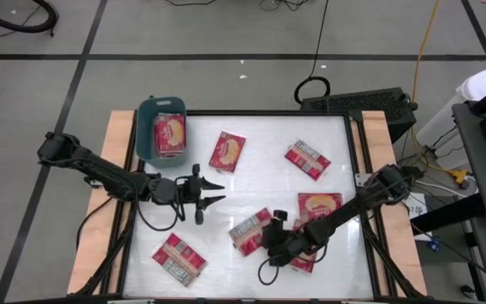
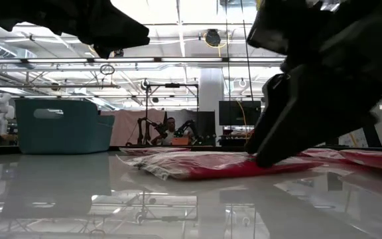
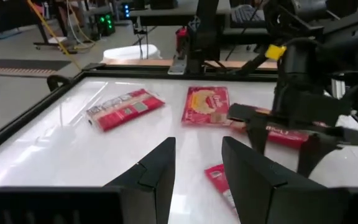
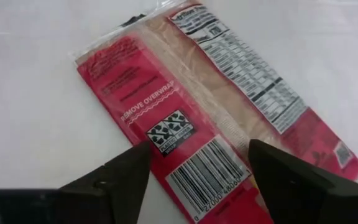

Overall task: Sort popcorn bags into baskets
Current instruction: Stack the red popcorn bag on top of the other red popcorn bag into the blue bin

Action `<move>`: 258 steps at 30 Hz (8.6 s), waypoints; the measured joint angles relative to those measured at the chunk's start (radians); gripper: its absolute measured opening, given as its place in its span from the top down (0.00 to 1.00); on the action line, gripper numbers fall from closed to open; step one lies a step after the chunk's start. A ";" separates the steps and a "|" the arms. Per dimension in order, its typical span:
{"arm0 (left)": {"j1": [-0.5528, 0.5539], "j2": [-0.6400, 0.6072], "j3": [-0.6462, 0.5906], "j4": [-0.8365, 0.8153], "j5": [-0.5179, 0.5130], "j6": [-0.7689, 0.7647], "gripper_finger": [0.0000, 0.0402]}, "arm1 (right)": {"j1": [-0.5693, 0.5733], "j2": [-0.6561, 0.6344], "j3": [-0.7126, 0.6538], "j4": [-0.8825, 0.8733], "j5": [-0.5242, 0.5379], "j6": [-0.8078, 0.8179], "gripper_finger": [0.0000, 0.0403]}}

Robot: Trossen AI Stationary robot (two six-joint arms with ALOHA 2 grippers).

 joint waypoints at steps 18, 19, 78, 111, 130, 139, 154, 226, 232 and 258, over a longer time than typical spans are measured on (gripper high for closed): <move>-0.065 0.366 0.125 0.049 -0.041 -0.088 0.66 | -0.024 -0.149 -0.001 -0.212 0.076 -0.076 0.40; -0.065 0.395 0.151 0.027 -0.042 -0.088 0.66 | -0.011 -0.150 -0.001 -0.227 0.076 -0.096 0.40; 0.039 0.616 0.293 -0.273 0.082 -0.098 0.66 | -0.076 -0.111 -0.095 -0.051 -0.033 -0.596 0.40; 0.044 0.679 0.293 -0.208 0.088 -0.190 0.66 | -0.145 -0.053 -0.095 0.058 -0.142 -0.727 0.98; -0.145 0.305 0.291 -0.391 -0.007 0.045 0.51 | -0.333 -0.259 -0.097 0.031 -0.468 -0.393 0.99; -0.155 0.361 0.291 -0.381 -0.091 -0.035 0.23 | -0.434 -0.286 -0.096 0.032 -0.709 -0.374 0.99; -0.076 0.504 0.293 -0.256 -0.097 -0.125 0.79 | -0.488 -0.286 -0.096 0.046 -0.765 -0.228 0.99; -0.041 0.404 0.293 0.462 -0.127 0.031 0.94 | -0.279 -0.389 -0.540 1.437 -0.213 -0.454 0.78; -0.041 0.402 0.293 0.387 -0.105 0.116 0.90 | -0.279 -0.389 -0.542 1.411 -0.214 -0.470 0.97; 0.104 0.180 0.294 -0.225 0.118 -0.310 0.46 | -0.351 -0.398 -0.540 1.002 -0.271 -0.090 0.96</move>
